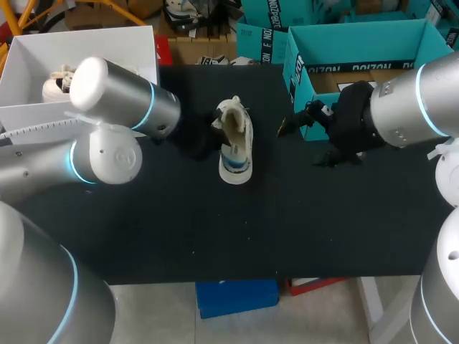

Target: Take the shoe out of the shoebox, open the shoe tongue, remove and reinsert the insole, then place the shoe into the shoebox

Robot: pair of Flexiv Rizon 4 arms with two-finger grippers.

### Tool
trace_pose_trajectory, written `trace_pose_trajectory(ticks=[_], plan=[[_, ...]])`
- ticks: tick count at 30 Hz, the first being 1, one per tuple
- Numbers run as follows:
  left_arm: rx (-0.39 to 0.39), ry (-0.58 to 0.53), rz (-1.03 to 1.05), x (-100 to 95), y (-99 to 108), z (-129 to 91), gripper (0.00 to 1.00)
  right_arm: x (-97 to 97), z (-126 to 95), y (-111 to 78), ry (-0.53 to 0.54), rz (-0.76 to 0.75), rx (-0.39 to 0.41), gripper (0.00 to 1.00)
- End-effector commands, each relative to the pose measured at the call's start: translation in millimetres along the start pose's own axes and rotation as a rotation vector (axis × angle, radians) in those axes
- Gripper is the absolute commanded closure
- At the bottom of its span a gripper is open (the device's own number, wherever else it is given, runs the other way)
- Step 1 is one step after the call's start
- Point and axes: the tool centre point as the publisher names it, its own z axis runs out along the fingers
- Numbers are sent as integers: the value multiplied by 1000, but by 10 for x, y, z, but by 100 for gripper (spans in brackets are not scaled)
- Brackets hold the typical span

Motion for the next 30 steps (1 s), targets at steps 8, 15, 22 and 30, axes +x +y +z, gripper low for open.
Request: trace_pose_trajectory(ticks=[8, 15, 22, 30], plan=[[-39, -12, 5, -33, 45, 119, 0, 11, 8, -5, -3, 1, -2, 0], [-58, -20, 12, -59, 65, 94, 0, 11, 8, -5, -3, 1, -2, 0], [-76, -15, 23, -57, 103, 77, 0, 11, 8, -5, -3, 1, -2, 0], [-87, -17, 30, -60, 124, 69, 0, 11, 8, -5, -3, 1, -2, 0]])
